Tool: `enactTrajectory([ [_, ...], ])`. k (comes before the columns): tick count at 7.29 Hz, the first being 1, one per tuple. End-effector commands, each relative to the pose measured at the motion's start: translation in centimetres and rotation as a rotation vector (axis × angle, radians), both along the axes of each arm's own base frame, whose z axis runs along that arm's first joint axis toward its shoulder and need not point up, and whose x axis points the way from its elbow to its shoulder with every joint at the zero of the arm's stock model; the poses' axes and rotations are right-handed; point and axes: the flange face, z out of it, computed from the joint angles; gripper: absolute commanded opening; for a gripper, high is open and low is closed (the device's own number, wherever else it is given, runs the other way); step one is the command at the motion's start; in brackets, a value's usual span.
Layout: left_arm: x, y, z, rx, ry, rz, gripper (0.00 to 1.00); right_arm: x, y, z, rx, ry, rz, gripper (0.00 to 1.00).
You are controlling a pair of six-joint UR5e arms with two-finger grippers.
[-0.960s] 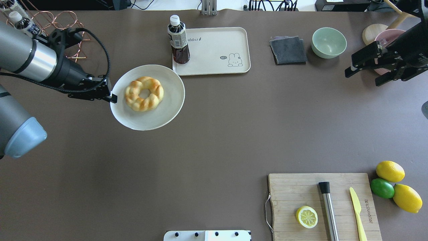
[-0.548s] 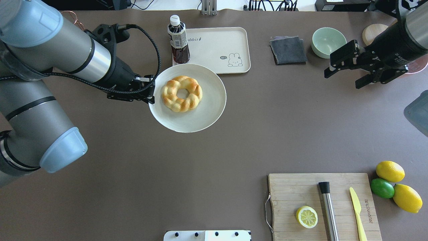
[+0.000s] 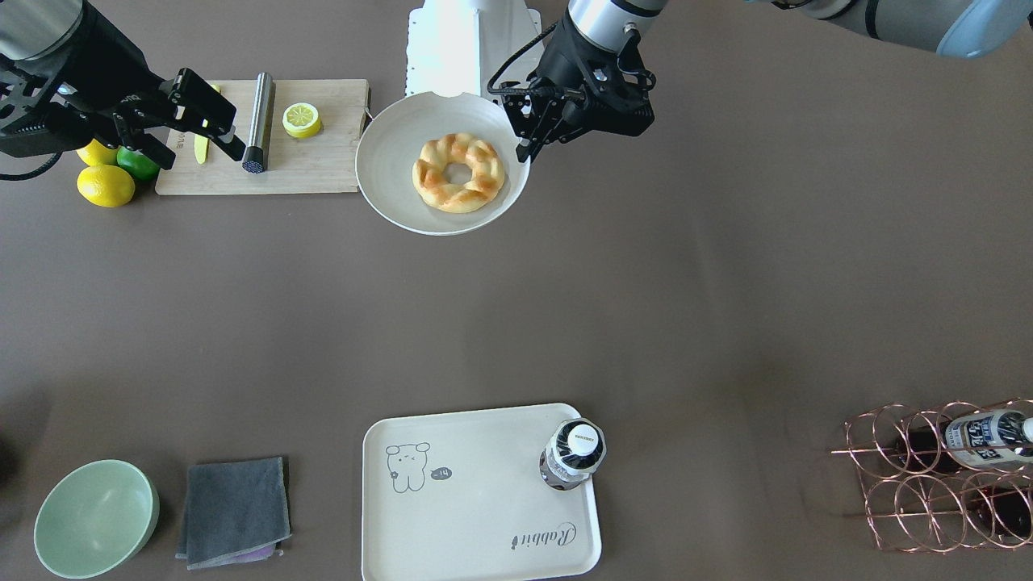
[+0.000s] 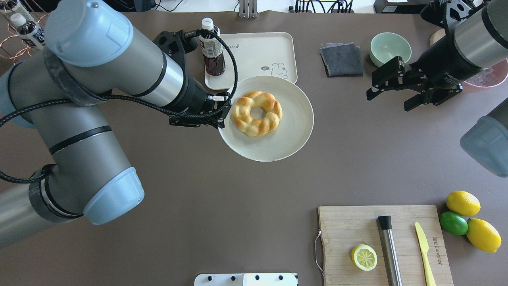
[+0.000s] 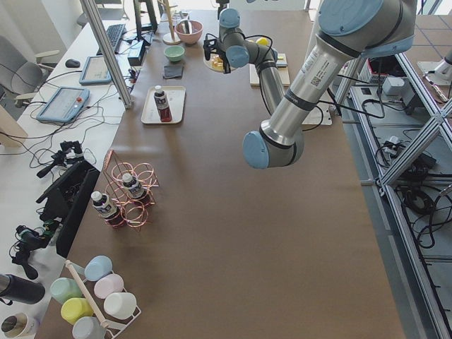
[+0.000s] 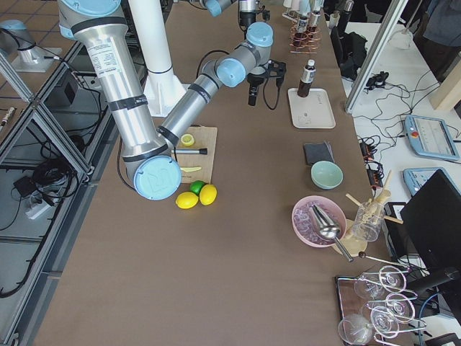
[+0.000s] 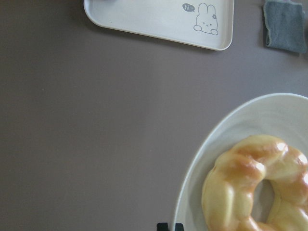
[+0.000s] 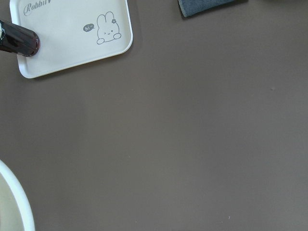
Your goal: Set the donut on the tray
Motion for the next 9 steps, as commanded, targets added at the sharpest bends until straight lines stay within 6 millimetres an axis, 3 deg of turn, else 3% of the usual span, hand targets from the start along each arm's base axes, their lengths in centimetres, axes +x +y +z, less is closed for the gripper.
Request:
enactTrajectory([
  [1,2.3,0.3,-3.1,-0.026,0.020,-0.020,0.00,-1.8,0.3,-2.3,0.010,-0.020,-0.008,0.98],
  [4,2.2,0.7,-4.9,-0.029,0.015,-0.024,0.00,-3.0,1.2,-4.0,0.009,-0.039,-0.019,0.89],
  [8,2.5,1.2,-4.9,-0.043,0.016,-0.029,0.00,-4.6,2.1,-4.6,0.024,-0.057,-0.052,0.89],
  [9,2.6,1.3,-5.0,-0.042,0.016,-0.031,0.00,-5.1,2.4,-4.7,0.006,-0.063,-0.050,0.85],
])
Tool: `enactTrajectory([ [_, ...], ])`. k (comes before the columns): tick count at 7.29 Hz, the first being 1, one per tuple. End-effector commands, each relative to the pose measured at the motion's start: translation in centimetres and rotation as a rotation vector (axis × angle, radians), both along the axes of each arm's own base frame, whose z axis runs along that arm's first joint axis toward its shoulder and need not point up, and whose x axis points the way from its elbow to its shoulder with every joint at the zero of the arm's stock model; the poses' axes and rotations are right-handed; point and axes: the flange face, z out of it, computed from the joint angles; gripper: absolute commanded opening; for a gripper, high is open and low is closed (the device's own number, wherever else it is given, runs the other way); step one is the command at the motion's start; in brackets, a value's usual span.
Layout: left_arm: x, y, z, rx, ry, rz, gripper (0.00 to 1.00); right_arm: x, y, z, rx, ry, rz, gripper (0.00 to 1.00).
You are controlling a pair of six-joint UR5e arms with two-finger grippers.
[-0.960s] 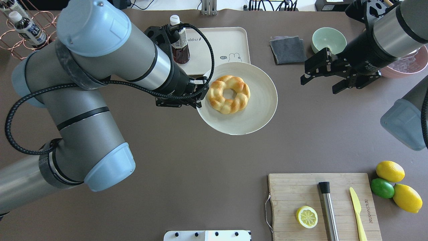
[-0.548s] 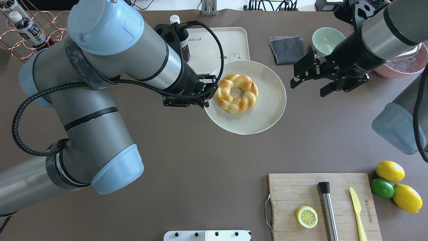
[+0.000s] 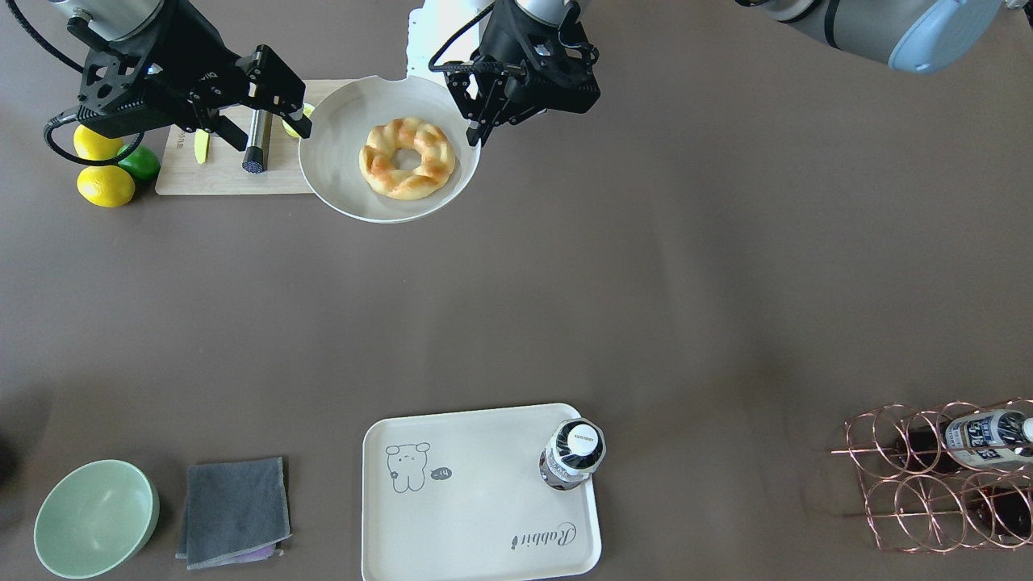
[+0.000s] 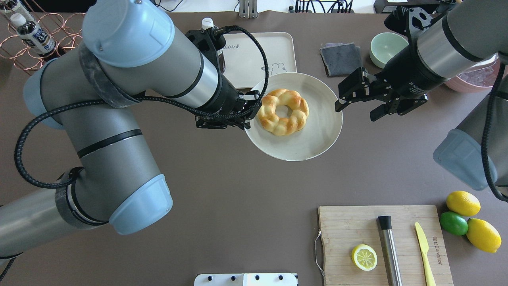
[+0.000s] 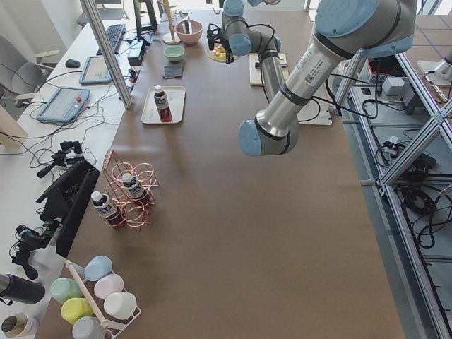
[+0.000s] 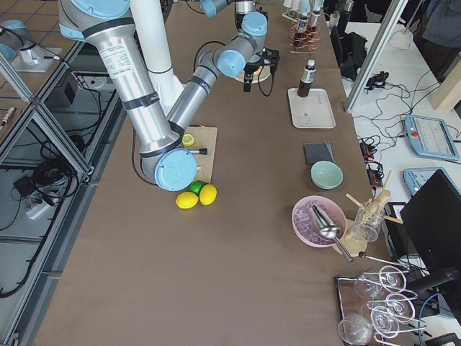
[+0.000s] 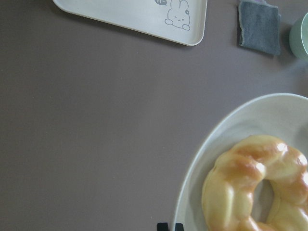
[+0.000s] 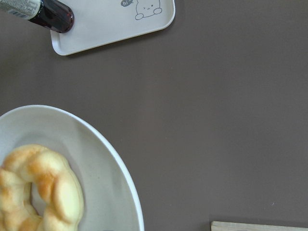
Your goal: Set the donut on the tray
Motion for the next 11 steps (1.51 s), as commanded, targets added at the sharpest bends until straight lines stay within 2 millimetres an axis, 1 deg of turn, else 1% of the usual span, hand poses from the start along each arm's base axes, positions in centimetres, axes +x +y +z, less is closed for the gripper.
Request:
enactTrajectory([
  [1,0.02,0.40,-0.13,0.002,0.003,-0.005,0.00,-0.92,0.63,-0.28,-0.001,-0.022,-0.006,0.73],
  [2,-0.14,0.52,-0.26,0.005,0.008,-0.003,0.00,-1.18,0.66,-0.13,-0.002,-0.021,-0.009,0.64],
  [3,-0.29,0.63,-0.38,0.007,0.011,-0.003,0.00,-1.38,0.78,-0.21,-0.001,-0.022,-0.014,0.60],
  [4,-0.29,0.63,-0.38,0.007,0.011,-0.003,0.00,-1.45,0.82,-0.21,-0.001,-0.022,-0.015,0.52],
  [6,-0.30,0.64,-0.40,0.008,0.013,-0.003,0.00,-1.45,1.00,-0.41,-0.002,-0.027,-0.021,0.08],
  [7,-0.30,0.64,-0.40,0.008,0.013,-0.003,0.00,-1.43,1.07,-0.56,0.000,-0.031,-0.023,0.00],
  [11,-0.36,0.71,-0.52,0.005,0.015,-0.002,0.00,-1.33,1.10,-0.62,0.001,-0.033,-0.025,0.00],
])
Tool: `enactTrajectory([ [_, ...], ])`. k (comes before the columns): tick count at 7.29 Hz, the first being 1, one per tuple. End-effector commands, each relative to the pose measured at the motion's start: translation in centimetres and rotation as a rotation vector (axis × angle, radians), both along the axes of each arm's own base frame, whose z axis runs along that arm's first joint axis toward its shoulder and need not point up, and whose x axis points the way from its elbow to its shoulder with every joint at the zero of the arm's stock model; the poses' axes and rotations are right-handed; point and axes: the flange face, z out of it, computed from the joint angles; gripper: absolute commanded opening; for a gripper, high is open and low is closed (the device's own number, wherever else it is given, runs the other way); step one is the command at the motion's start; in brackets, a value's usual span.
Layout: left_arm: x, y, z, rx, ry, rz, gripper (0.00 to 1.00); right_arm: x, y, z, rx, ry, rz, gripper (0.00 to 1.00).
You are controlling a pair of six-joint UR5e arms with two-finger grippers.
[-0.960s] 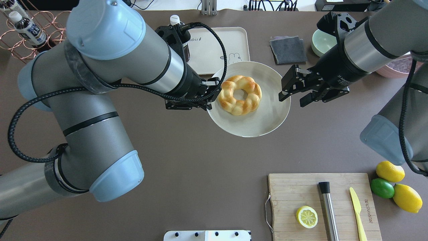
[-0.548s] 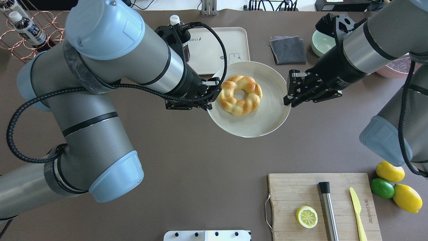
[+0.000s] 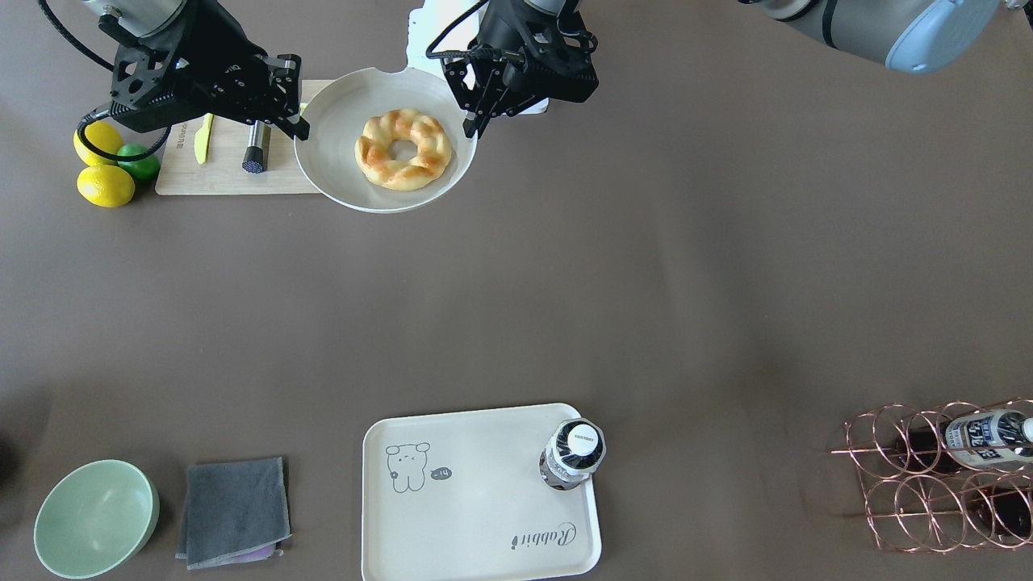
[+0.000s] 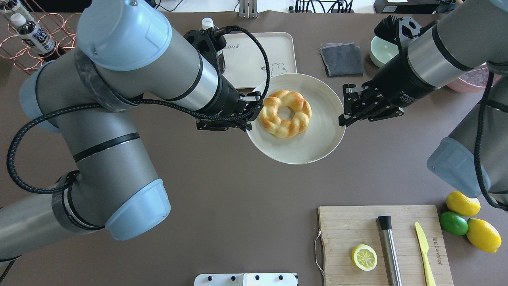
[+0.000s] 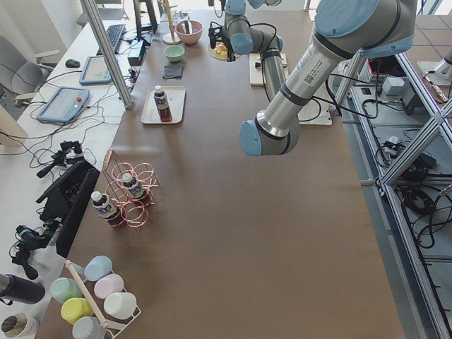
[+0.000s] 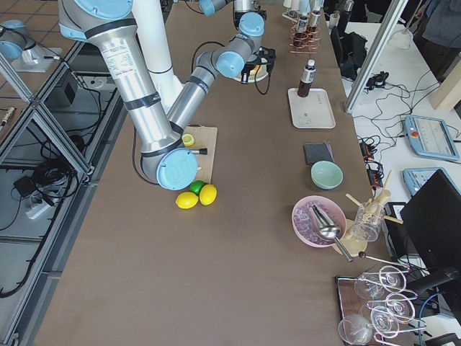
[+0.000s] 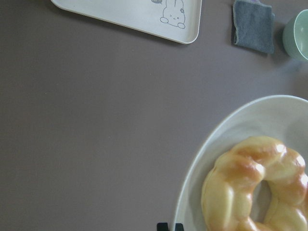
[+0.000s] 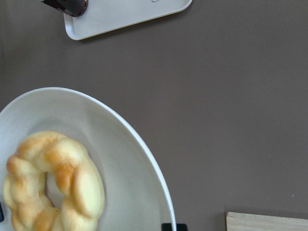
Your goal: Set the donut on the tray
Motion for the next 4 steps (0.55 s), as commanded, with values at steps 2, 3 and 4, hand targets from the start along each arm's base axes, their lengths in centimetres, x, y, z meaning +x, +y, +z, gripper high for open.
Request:
enactTrajectory([
  [2,0.08,-0.04,-0.04,-0.001,0.001,0.001,0.28,-0.04,0.00,-0.06,-0.001,-0.003,-0.004,0.00],
  [3,0.24,-0.07,0.05,-0.001,-0.003,0.000,0.93,-0.08,0.01,0.04,-0.005,-0.003,-0.009,0.00],
  [4,0.13,-0.10,0.01,0.000,-0.002,-0.001,0.96,-0.08,0.03,0.03,-0.006,-0.004,-0.010,0.00],
])
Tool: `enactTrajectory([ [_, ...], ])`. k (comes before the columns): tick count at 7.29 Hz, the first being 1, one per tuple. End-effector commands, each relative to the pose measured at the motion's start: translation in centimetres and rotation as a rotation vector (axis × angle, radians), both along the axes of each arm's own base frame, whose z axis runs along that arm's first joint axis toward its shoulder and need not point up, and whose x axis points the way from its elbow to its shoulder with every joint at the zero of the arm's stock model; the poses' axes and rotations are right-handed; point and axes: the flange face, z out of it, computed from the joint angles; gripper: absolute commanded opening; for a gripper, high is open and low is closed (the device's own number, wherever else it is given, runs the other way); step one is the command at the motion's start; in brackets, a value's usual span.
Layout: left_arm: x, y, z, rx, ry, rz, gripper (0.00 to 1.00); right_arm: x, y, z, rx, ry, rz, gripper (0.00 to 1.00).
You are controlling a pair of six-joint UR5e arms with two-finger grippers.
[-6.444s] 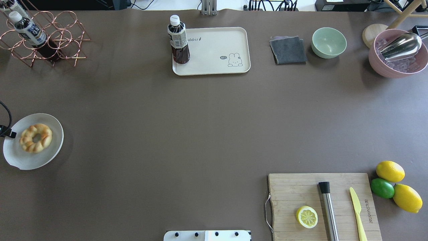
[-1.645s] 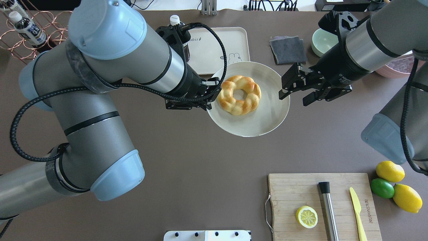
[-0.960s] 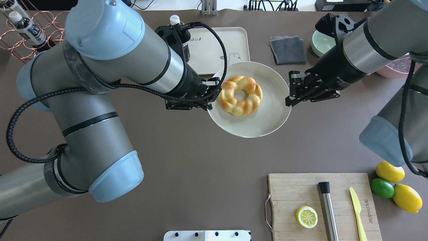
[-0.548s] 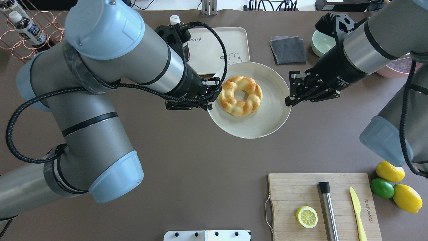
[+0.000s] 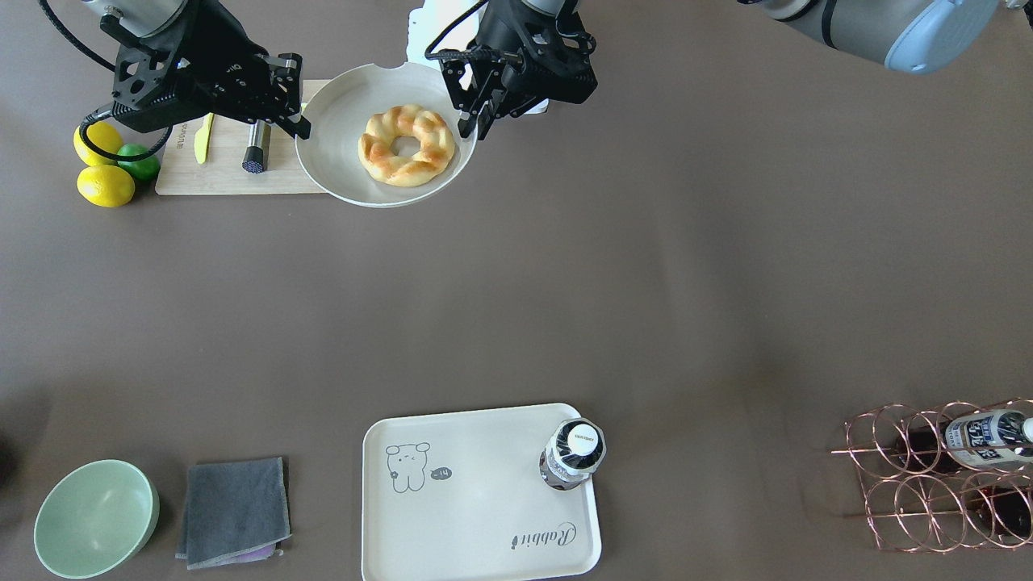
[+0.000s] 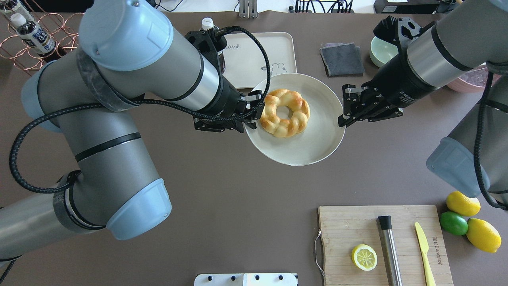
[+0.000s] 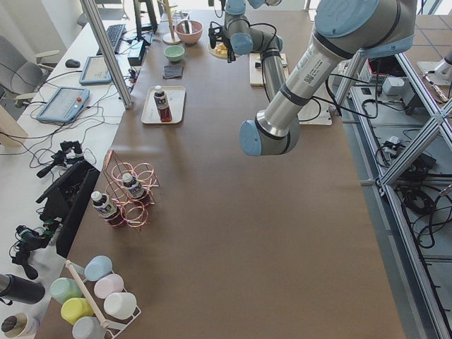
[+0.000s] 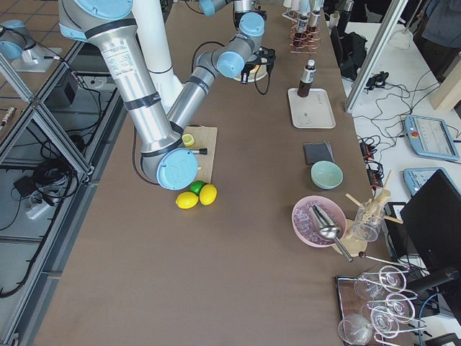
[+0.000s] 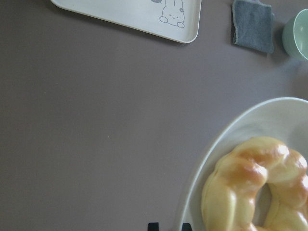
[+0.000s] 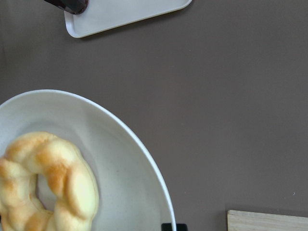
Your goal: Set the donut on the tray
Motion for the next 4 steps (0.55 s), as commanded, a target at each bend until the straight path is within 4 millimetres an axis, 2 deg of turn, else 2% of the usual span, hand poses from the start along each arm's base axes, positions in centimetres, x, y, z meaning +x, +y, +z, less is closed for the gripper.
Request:
enactTrajectory([
  [1,-0.1,0.1,-0.2,0.003,0.005,0.002,0.97,-0.1,0.0,0.1,-0.003,0.000,-0.004,0.00],
  [2,-0.1,0.1,-0.2,0.003,0.005,0.002,0.97,0.0,0.0,0.0,-0.003,-0.001,-0.004,0.00],
  [4,-1.8,0.7,0.2,0.009,0.018,-0.001,0.97,-0.2,-0.3,0.4,-0.006,0.006,-0.004,0.00],
])
